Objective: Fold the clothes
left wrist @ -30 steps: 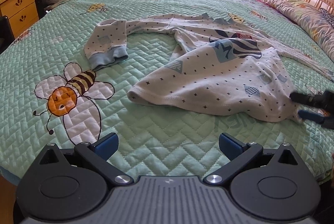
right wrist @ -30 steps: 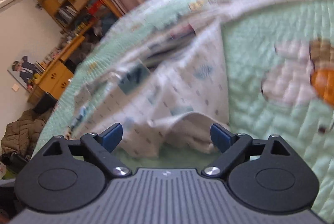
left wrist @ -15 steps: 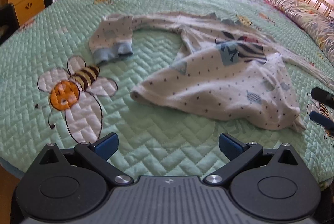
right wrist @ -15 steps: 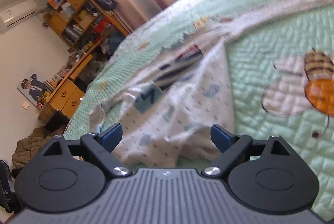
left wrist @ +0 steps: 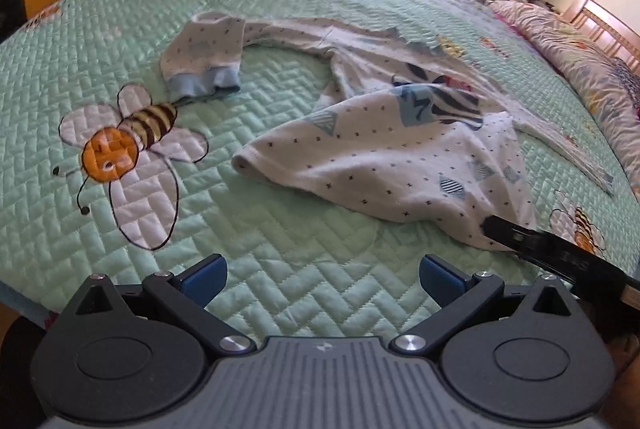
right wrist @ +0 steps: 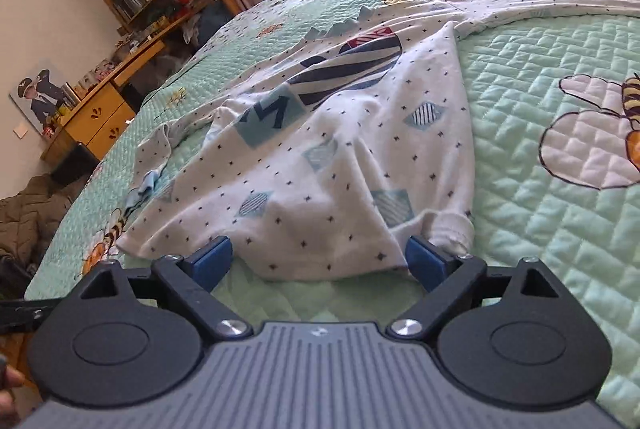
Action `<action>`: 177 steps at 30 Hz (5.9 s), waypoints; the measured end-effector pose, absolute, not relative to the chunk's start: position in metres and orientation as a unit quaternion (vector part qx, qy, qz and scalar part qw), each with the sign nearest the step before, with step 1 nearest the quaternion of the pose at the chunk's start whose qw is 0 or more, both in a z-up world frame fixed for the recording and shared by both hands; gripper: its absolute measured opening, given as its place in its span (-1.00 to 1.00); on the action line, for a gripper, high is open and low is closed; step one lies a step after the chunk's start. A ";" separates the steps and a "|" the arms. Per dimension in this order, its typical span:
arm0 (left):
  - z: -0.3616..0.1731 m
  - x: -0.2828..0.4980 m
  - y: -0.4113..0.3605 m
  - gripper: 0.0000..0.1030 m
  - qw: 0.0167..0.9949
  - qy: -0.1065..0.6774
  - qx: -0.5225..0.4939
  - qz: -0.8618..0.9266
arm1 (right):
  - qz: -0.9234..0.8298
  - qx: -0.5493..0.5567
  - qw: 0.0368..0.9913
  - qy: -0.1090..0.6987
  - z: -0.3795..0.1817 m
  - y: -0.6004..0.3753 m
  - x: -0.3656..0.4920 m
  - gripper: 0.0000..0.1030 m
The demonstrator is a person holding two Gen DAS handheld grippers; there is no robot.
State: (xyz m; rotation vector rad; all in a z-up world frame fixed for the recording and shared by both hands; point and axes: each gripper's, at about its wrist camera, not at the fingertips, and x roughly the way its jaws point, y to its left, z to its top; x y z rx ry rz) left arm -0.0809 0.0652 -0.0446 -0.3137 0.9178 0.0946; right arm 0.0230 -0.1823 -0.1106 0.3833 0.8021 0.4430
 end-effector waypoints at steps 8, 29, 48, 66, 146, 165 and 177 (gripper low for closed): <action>-0.052 -0.077 0.068 0.98 0.872 0.463 -0.153 0.038 | 0.180 0.190 0.901 0.347 -0.071 -0.190 0.014 0.82; -0.050 -0.086 0.164 0.98 0.904 0.348 -0.231 0.087 | 0.185 0.235 0.889 0.347 -0.084 -0.194 -0.002 0.95; -0.077 -0.034 0.115 0.77 0.935 0.350 -0.062 -0.012 | 0.198 0.201 0.897 0.340 -0.096 -0.188 -0.010 0.95; -0.086 -0.014 0.067 0.95 0.902 0.411 -0.115 -0.067 | 0.291 0.424 0.770 0.377 -0.115 -0.259 0.042 0.91; -0.063 -0.026 0.030 0.98 0.900 0.432 -0.049 -0.014 | 0.224 -0.102 0.924 0.292 -0.105 -0.233 -0.009 0.36; -0.066 -0.026 0.027 0.98 0.895 0.443 -0.053 -0.006 | 0.220 -0.041 0.943 0.247 -0.101 -0.238 -0.014 -0.84; -0.067 -0.025 0.052 0.98 0.891 0.444 -0.082 0.039 | 0.116 -0.066 0.963 0.235 -0.088 -0.267 -0.015 -0.96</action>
